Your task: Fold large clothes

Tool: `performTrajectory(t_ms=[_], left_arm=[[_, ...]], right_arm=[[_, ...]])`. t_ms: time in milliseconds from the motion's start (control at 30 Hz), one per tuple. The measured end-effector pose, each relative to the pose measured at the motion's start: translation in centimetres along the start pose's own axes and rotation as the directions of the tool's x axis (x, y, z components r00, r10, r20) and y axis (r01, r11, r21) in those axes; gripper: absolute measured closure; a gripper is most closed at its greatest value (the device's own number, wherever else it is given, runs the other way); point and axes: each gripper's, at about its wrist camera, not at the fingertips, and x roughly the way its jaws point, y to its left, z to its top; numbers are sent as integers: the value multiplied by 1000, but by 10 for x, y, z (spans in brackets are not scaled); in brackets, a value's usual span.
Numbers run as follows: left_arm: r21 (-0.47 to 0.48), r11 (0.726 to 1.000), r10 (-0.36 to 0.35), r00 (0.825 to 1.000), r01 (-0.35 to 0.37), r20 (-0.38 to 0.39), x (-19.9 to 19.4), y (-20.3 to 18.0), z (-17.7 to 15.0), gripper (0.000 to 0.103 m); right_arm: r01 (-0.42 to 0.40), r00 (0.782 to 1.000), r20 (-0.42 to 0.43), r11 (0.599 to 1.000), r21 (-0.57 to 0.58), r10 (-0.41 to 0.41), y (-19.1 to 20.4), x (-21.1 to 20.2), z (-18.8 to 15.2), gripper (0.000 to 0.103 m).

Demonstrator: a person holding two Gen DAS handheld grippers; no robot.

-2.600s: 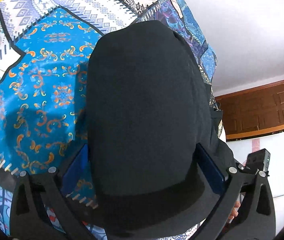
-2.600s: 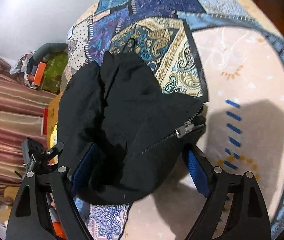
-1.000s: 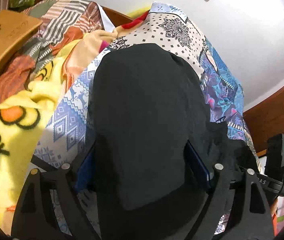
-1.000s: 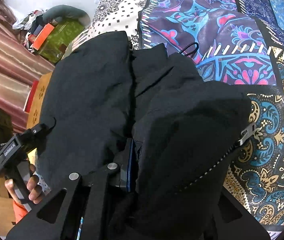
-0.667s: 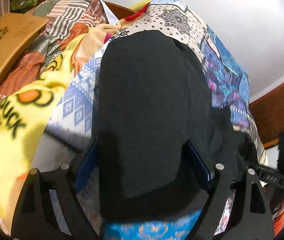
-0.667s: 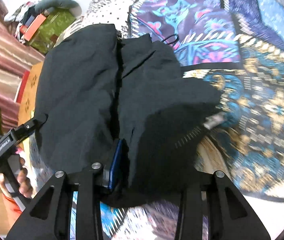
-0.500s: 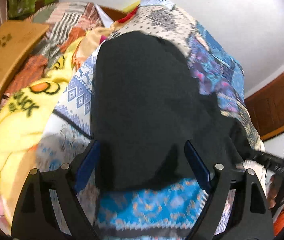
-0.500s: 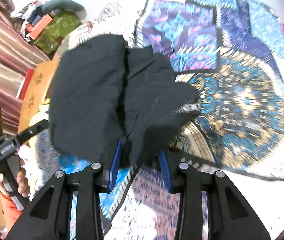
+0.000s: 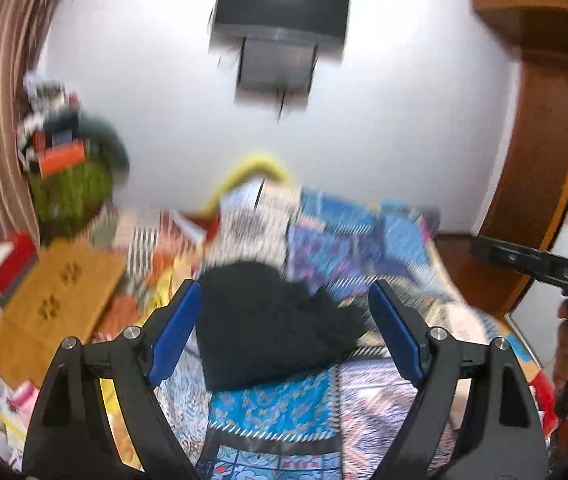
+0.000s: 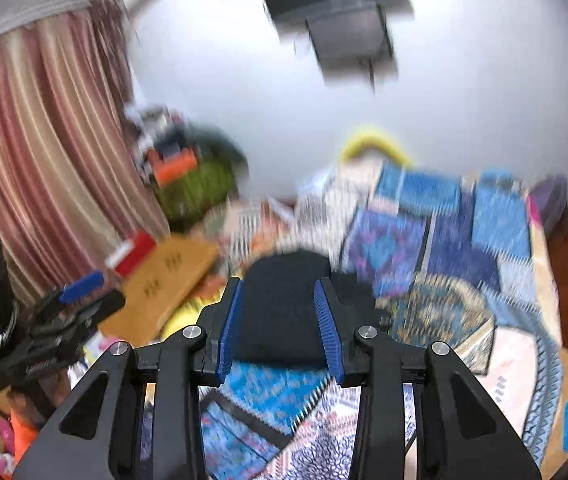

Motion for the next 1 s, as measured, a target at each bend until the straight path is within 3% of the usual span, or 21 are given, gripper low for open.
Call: performTrajectory(t_ms=[233,433,500,567,600,667,767,1000], left_arm=[[3,1000,20,972,-21,235,-107,-32,-7,18],[-3,996,85,935,-89,343,-154,-55,-26,17],[-2,994,104,927,-110,359,-162,-62,-33,16],[0,992,121,923,-130,366,-166,-68,-37,8],[-3,991,129,921,-137,367,-168,-69,-40,2],[-8,988,146,920,-154,365,-171,-72,-45,1],[-12,985,164,927,-170,338,-169,-74,-49,1],[-22,987,160,937,-161,312,-167,-75,-56,0]], right_arm=[[19,972,236,997,-75,0,37,-87,-15,70],[83,950,312,987,-139,-36,61,-109,-45,68],[99,946,322,985,-145,-47,66,-112,-50,56],[126,935,346,982,-141,-71,70,-115,-54,31],[142,929,361,980,-141,-83,71,-117,-55,26],[172,915,389,975,-138,-107,74,-121,-57,13],[186,914,388,974,-133,-122,75,-121,-54,0],[202,917,374,970,-132,-140,77,-120,-51,0]])
